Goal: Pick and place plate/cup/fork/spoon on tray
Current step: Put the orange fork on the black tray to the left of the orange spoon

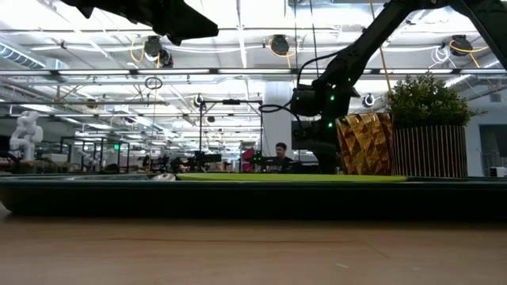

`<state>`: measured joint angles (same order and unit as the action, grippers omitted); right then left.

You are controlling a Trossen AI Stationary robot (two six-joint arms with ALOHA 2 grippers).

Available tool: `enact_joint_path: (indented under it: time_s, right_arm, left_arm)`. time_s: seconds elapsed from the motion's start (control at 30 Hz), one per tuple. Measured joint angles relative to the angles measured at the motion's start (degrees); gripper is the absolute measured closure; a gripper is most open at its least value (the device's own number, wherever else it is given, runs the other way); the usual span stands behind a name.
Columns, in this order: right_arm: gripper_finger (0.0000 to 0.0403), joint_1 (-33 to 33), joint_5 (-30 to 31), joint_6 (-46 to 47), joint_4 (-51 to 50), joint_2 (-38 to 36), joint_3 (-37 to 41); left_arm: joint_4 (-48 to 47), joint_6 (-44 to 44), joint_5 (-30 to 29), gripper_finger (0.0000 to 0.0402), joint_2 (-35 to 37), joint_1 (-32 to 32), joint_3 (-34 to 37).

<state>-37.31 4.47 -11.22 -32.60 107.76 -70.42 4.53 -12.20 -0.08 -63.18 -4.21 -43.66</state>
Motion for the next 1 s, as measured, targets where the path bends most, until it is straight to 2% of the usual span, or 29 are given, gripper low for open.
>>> enact_joint_path:
  time_s: [0.17,0.3,0.5,0.67,0.73,0.9,1.0]
  right_arm:
    - [0.0382,1.45,-0.23,0.83,-1.76,-5.77,-3.17]
    - [0.0382,3.13,-2.72,5.28,-7.68,-9.82,-6.06]
    - [0.0382,7.76,-1.33,11.06,-21.13,-13.68,-13.82]
    - [0.0382,14.57,-1.65,15.7,-26.03,-14.71,-21.0]
    - [0.0382,18.06,-2.01,17.29,-26.67,-14.48,-22.86]
    - [0.0382,26.77,-8.07,24.23,-22.05,-14.56,-23.95]
    - [0.0382,31.32,-9.15,28.93,-18.38,-13.35,-23.93]
  left_arm:
    - [-0.04,0.02,-0.21,0.0311,0.0,0.0,0.0]
    - [-0.02,0.12,-2.13,0.0311,0.0,0.0,0.0]
    - [0.75,1.19,-11.66,0.0311,-0.01,-0.02,0.0]
    - [0.28,0.74,-13.54,0.0311,1.03,-0.02,-0.02]
    - [-0.73,0.67,-14.3,0.0311,2.54,0.0,-0.02]
    - [-7.14,3.0,-20.36,0.0311,9.18,0.0,-0.02]
    - [-10.31,5.23,-21.03,0.0311,13.22,0.0,-0.02]
